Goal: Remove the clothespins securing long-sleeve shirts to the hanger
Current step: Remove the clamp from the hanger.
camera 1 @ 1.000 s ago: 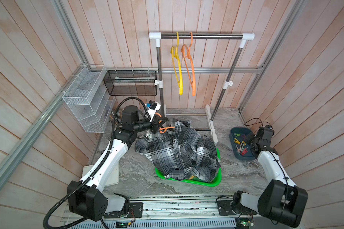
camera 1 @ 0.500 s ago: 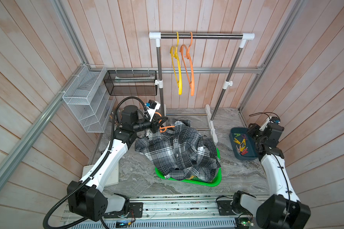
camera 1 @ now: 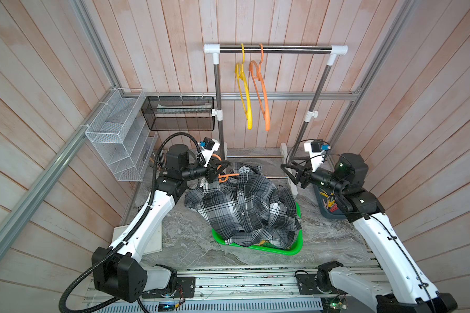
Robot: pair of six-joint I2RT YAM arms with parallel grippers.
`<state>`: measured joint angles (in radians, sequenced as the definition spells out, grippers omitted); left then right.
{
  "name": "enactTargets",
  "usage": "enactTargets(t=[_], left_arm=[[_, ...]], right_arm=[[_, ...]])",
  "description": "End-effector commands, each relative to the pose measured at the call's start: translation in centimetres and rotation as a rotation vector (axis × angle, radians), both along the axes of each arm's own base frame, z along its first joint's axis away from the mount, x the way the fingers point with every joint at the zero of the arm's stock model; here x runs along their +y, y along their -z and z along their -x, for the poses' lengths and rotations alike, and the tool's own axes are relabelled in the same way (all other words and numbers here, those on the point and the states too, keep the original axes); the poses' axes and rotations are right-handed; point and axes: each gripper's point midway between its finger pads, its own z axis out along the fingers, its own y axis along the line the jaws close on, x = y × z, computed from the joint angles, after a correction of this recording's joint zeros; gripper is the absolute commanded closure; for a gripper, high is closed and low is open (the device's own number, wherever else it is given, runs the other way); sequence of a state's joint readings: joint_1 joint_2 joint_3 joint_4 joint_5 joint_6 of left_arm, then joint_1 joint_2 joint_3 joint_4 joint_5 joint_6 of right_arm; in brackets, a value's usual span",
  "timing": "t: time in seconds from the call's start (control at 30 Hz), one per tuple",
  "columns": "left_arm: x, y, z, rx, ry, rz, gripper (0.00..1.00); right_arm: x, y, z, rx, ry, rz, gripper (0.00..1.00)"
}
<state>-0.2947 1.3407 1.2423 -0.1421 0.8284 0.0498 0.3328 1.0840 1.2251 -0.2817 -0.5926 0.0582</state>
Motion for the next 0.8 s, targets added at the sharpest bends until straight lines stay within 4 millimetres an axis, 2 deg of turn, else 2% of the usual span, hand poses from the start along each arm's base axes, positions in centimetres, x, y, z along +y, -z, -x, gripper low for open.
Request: enactTargets(t=[0.0, 0.1, 0.27, 0.43, 0.53, 0.77], left_arm=[[-0.1, -0.6, 0.8, -0.026, 0.039, 0.007, 1.0], [-0.2, -0.4, 0.8, -0.022, 0.042, 0.007, 1.0], [-0.2, -0.6, 0.7, -0.027, 0.044, 0.009, 1.0], [-0.3, -0.7, 0.6, -0.031, 0.048, 0.012, 1.0], [-0.2, -0.6, 0.5, -0.032, 0.041, 0.003, 1.0], [0.0, 0.0, 0.5, -0.034, 0.029, -0.013, 1.0]], right_arm=[[2.7, 2.8, 0.5, 0.043, -0.102, 0.139, 0.42], [4.5, 3.5, 0.1, 0.052, -0.154, 0.171, 0.42], [7.5, 4.6, 0.8, 0.062, -0.263, 0.224, 0.42], [9.1, 5.9, 0.7, 0.088, -0.295, 0.264, 0.44], [8.7, 5.1, 0.6, 0.058, -0.265, 0.256, 0.44], [6.9, 0.4, 1.6, -0.048, -0.224, 0.211, 0.42]])
